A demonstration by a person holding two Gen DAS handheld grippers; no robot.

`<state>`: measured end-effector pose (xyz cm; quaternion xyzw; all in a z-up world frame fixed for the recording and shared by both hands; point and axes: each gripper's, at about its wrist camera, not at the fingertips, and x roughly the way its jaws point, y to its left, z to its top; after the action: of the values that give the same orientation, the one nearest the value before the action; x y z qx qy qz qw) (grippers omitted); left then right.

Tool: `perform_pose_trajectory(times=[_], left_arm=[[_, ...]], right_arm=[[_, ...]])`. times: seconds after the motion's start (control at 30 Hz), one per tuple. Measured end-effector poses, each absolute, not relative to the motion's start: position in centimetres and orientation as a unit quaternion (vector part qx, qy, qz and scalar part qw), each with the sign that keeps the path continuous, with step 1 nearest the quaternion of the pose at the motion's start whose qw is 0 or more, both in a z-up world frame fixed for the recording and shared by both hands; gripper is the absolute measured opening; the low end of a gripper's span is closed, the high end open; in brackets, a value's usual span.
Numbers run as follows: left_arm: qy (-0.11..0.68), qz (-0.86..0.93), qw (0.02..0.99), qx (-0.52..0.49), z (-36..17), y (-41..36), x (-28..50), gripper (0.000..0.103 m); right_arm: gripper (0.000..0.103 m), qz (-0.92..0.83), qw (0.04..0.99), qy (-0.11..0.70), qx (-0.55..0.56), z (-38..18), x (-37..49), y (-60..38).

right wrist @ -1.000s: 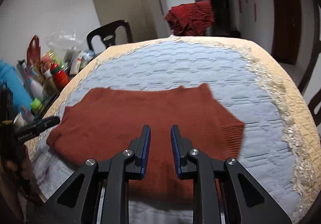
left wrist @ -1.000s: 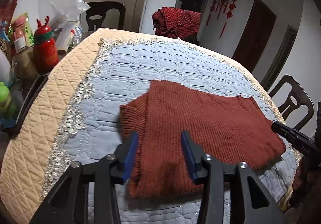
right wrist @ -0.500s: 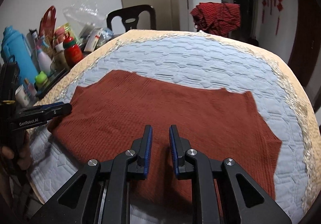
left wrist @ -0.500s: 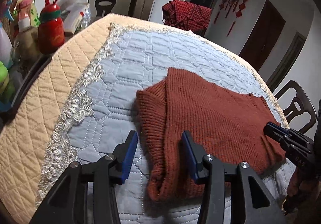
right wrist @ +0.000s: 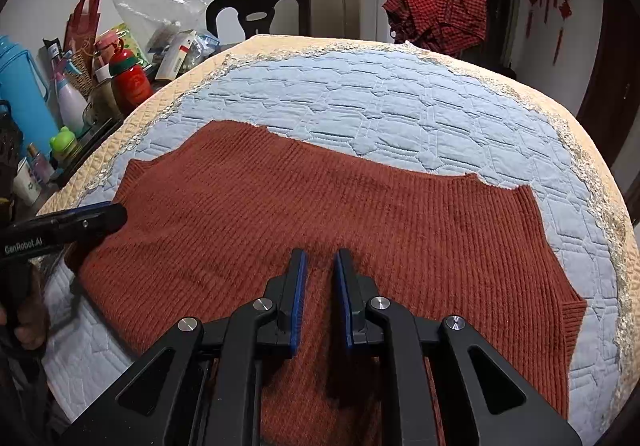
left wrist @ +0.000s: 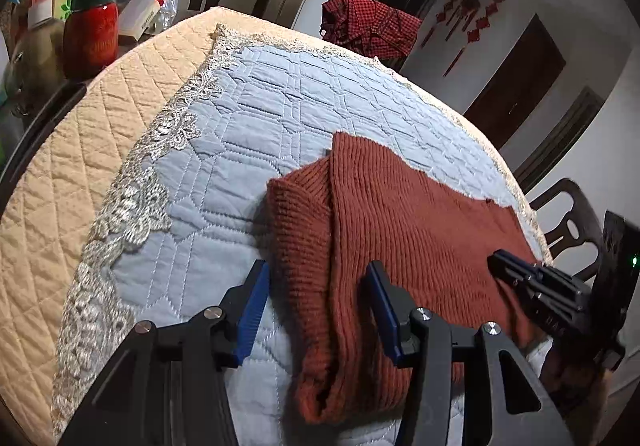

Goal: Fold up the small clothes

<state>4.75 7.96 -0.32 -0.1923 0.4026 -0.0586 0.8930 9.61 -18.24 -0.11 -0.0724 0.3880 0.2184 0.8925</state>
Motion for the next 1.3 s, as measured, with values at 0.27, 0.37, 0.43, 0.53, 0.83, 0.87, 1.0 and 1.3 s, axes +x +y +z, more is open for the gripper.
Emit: perform_pose_trajectory(times=[0.27, 0.37, 0.43, 0.53, 0.83, 0.87, 1.0, 1.3], left_arm=[[0.39, -0.071, 0.886, -0.239, -0.6, 8.7, 7.1, 0.052], [0.393, -0.077, 0.881, -0.251, -0.6, 8.5, 6.9, 0.052], [0.398, -0.091, 0.877, -0.253, -0.7, 8.1, 6.2, 0.052], [0.402, -0.104, 0.872, -0.26, -0.9, 7.7, 5.0, 0.052], [0.4, -0.119, 0.872, -0.256, -1.1, 7.0, 4.4, 0.046], [0.402, -0.116, 0.873, -0.252, -1.2, 6.9, 4.6, 0.039], [0.406, -0.112, 0.867, -0.267, -1.5, 7.4, 4.9, 0.027], [0.404, -0.117, 0.868, -0.266, -1.3, 7.4, 4.5, 0.023]], right_arm=[[0.015, 0.221, 0.889, 0.394, -0.078, -0.5, 10.4, -17.6], [0.015, 0.225, 0.887, 0.398, -0.07, -0.5, 10.7, -17.9], [0.015, 0.227, 0.887, 0.398, -0.066, -0.5, 10.7, -18.1], [0.015, 0.228, 0.887, 0.396, -0.065, -0.6, 10.6, -18.1], [0.015, 0.23, 0.885, 0.399, -0.071, -0.5, 11.3, -17.6], [0.015, 0.23, 0.885, 0.399, -0.071, -0.5, 11.5, -17.5], [0.015, 0.228, 0.887, 0.397, -0.059, -0.2, 11.2, -17.7], [0.015, 0.241, 0.887, 0.388, -0.07, -0.1, 6.1, -19.0]])
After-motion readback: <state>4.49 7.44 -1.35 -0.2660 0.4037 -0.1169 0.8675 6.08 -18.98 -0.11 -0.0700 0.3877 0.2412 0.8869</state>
